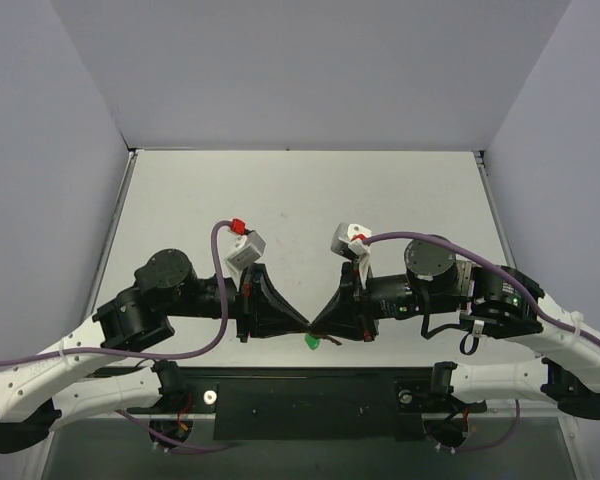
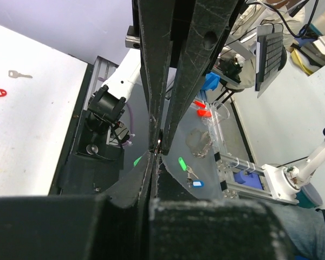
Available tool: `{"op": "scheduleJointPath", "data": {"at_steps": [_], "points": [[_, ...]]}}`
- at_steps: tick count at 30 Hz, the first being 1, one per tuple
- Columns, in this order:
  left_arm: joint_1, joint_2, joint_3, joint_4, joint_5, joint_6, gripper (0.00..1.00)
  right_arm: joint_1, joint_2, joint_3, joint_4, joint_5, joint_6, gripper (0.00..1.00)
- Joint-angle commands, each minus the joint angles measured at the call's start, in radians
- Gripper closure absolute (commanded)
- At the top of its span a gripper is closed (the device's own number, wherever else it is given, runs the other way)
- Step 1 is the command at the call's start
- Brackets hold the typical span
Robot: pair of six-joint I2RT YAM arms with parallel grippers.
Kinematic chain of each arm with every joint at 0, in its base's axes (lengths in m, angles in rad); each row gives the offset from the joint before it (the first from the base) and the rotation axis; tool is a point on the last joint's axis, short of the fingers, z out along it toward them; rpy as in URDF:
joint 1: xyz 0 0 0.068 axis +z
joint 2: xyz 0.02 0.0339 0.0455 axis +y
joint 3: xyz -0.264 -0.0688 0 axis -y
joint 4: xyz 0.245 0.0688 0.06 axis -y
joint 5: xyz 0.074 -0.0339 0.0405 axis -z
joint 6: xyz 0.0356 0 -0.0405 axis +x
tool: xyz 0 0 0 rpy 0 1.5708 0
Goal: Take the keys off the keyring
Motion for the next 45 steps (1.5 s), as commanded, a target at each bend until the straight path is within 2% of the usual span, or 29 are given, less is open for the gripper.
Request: {"op": "scheduleJointPath", "data": {"at_steps": [1,7,13,24,25,26,27,28,29,32,34,37,41,45], "points": [[-0.015,-0.007,0.04,0.054,-0.028,0.005,1.0,0.011,-0.021,-0.025,0.085,0.014,0.015,1.0],[-0.027,-0.041,0.013,0.106,-0.09,-0.032,1.0,0.016,-0.067,-0.085,0.162,0.114,0.029,1.0],[-0.035,-0.055,0.013,0.149,-0.182,-0.074,1.0,0.017,-0.124,-0.195,0.311,0.215,0.068,1.0],[-0.102,-0.073,0.02,0.131,-0.321,-0.084,1.0,0.037,-0.134,-0.26,0.449,0.303,0.081,1.0],[-0.102,-0.075,0.023,0.111,-0.333,-0.086,0.97,0.042,-0.136,-0.263,0.45,0.315,0.084,1.0],[-0.102,-0.081,0.026,0.102,-0.363,-0.084,0.89,0.042,-0.137,-0.264,0.45,0.322,0.086,1.0],[-0.102,-0.086,0.028,0.084,-0.377,-0.087,0.71,0.044,-0.14,-0.274,0.452,0.345,0.092,1.0],[-0.102,-0.099,0.031,0.064,-0.431,-0.09,0.64,0.045,-0.148,-0.278,0.452,0.361,0.097,1.0],[-0.102,-0.107,0.043,0.036,-0.475,-0.104,0.45,0.045,-0.151,-0.287,0.44,0.423,0.116,1.0],[-0.102,-0.104,0.115,-0.156,-0.662,-0.141,0.43,0.045,-0.15,-0.287,0.383,0.531,0.147,1.0],[-0.102,-0.067,0.199,-0.301,-0.722,-0.158,0.41,0.045,-0.141,-0.283,0.349,0.546,0.178,1.0],[-0.102,-0.036,0.275,-0.416,-0.739,-0.175,0.41,0.045,-0.137,-0.287,0.346,0.53,0.216,1.0],[-0.102,-0.032,0.273,-0.512,-0.747,-0.164,0.44,0.047,-0.147,-0.298,0.338,0.539,0.265,1.0],[-0.102,-0.058,0.234,-0.558,-0.772,-0.115,0.48,0.047,-0.162,-0.3,0.257,0.661,0.327,1.0]]}}
